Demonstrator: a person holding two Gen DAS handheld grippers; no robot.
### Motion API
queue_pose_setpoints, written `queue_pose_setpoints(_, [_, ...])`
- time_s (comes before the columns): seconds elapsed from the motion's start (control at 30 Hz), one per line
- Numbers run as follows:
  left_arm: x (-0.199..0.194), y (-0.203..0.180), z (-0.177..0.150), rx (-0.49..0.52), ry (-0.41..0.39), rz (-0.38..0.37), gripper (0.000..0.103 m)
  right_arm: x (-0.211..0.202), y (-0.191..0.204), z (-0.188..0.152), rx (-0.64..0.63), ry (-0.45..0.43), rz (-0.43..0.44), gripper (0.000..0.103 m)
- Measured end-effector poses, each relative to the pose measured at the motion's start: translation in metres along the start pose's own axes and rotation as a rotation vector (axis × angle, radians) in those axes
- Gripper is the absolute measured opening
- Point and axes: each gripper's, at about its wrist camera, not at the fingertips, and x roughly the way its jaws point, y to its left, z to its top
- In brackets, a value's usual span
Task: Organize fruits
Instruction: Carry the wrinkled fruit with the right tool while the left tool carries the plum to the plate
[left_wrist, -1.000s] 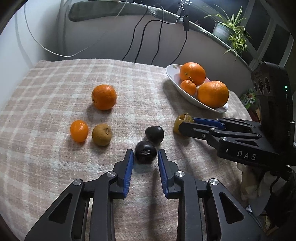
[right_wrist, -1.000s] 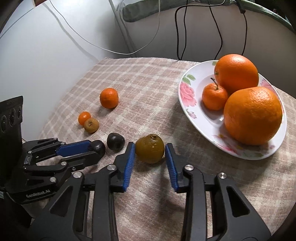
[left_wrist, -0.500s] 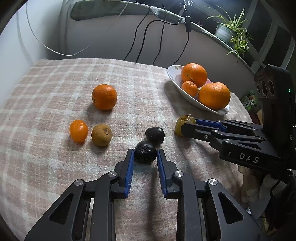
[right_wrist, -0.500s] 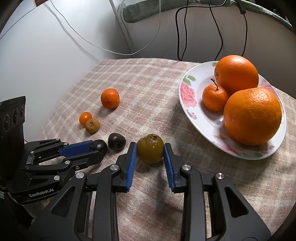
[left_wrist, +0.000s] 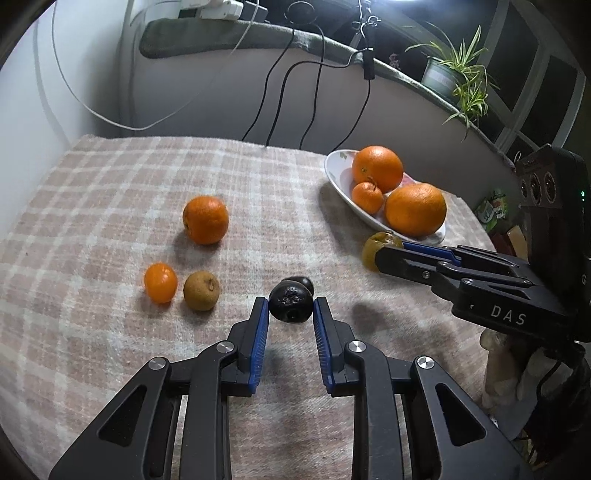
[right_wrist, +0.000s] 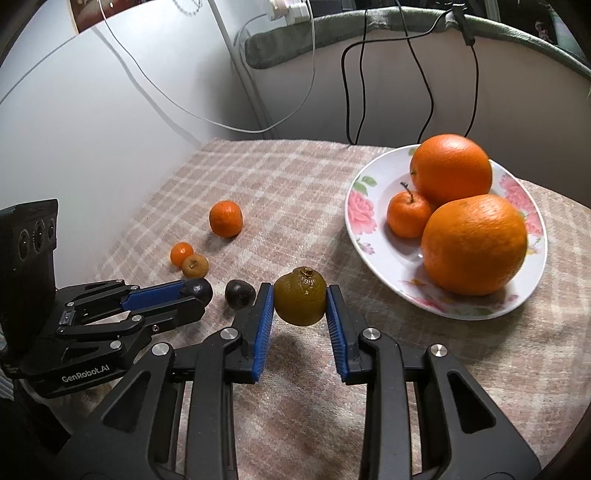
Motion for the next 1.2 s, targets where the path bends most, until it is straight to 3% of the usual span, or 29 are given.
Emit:
queue_pose_setpoints(0.47, [0.000,-0.018,0.020,0.033,-0.035,-0.023,0.023,-0.042,-0.023,0.002,0.040,-0.086,-0.026,0.030])
queue_pose_setpoints(1.2, [0.025,-0.052,0.053,0.109,-0.043,-0.068,0.023,-0.080,-0.095,0.018,0.142,-0.185,-0.142,0.030])
